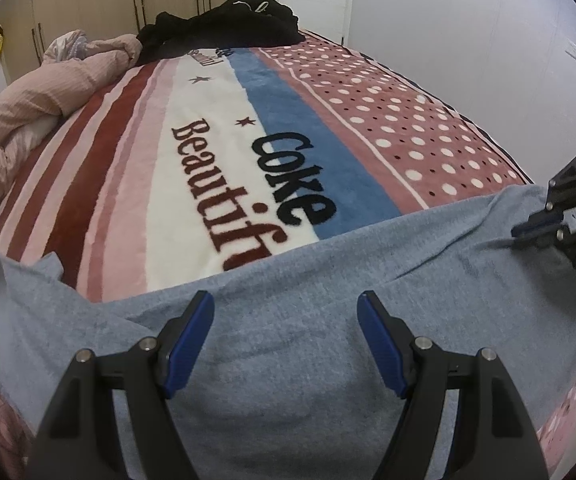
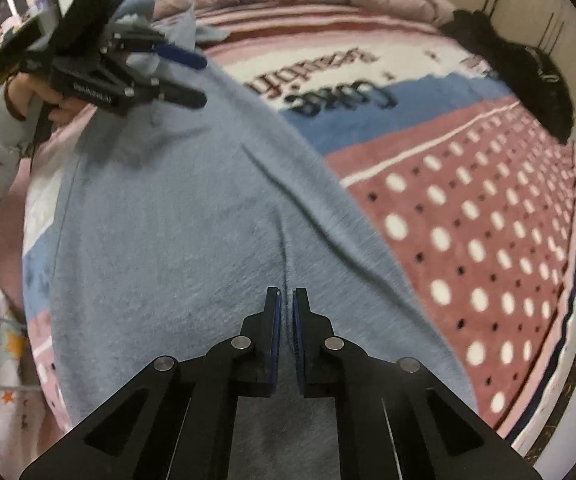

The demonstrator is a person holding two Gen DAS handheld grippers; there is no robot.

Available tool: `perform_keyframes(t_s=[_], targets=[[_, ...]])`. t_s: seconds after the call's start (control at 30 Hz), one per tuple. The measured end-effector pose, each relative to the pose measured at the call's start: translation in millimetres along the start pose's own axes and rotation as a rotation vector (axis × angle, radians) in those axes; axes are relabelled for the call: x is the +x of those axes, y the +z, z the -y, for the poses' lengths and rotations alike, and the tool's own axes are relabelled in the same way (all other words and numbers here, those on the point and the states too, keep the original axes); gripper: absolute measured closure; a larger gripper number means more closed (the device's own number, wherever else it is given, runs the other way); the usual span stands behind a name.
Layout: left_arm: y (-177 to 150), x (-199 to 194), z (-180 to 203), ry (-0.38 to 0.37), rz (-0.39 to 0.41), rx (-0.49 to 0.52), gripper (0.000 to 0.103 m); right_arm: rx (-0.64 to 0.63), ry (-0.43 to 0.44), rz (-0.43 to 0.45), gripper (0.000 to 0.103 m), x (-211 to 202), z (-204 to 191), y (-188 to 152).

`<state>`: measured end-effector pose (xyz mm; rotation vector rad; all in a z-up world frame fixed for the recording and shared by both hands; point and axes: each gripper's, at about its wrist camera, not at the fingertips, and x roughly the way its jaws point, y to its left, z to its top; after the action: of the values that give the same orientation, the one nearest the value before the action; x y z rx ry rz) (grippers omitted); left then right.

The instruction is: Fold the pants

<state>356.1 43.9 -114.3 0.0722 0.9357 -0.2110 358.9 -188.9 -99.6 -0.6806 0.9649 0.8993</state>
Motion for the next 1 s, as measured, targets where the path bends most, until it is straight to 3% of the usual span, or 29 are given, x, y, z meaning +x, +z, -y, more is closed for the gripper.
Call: perform_keyframes(t_s=[0.13,0.2,0.27,0.33,0.37,0.47,0.53,0.57,0.63,0.7,0.73,0.77,0.8,1.0], targets=[[-0.8,-0.6,-0.7,0.020,0.001,0.004,0.032,0.023,-0.040,0.021,0.103,-9.5,10.9,5.2],[-1.0,-0.7,-1.0,0.018,0.000,0.004,0.032,0.046,0.049,-0.030,0.102,-4.2,16.0,6.1],[-1.2,-0.1,-2.1,0.016,-0.003,0.006,0.032,0.043,0.059,-0.092,0.101,9.3,17.5,5.1],[-1.5,1.2,-2.7,0.011,-0.010,0.006,0.032,0.057,0.083,-0.132,0.071,19.2,20.4,2.7],[-1.8,1.8,-2.5,0.010,-0.011,0.006,0.032,0.065,0.093,-0.141,0.051,23.7,22.2,1.2],[-3.8,3.2,-0.5,0.009,-0.017,0.016,0.032,0.094,0.138,-0.130,0.047,27.8,25.1,-1.5],[-5.5,4.2,0.9,0.010,-0.021,0.025,0.032,0.086,0.222,-0.136,0.053,26.1,19.8,-2.8],[-6.0,4.9,1.1,0.010,-0.022,0.029,0.032,0.053,0.259,-0.155,0.062,25.2,11.3,-4.0],[-5.8,6.6,0.3,0.011,-0.025,0.027,0.032,0.005,0.263,-0.176,0.066,25.2,3.7,-4.3],[-4.9,8.4,-1.6,0.008,-0.028,0.015,0.032,0.001,0.248,-0.191,0.078,26.4,3.7,-2.9],[-4.8,8.8,-2.2,0.005,-0.029,0.010,0.032,-0.002,0.220,-0.198,0.083,27.3,3.8,-2.0],[-5.0,8.8,-2.6,0.005,-0.029,0.009,0.032,-0.011,0.190,-0.200,0.095,28.5,3.6,-2.9],[-4.7,8.7,-2.8,0.007,-0.028,0.013,0.032,-0.028,0.150,-0.203,0.098,28.5,0.6,-3.3],[-3.9,7.1,-6.0,0.008,-0.019,0.009,0.032,-0.149,-0.062,-0.147,0.103,13.3,-38.6,-5.8]])
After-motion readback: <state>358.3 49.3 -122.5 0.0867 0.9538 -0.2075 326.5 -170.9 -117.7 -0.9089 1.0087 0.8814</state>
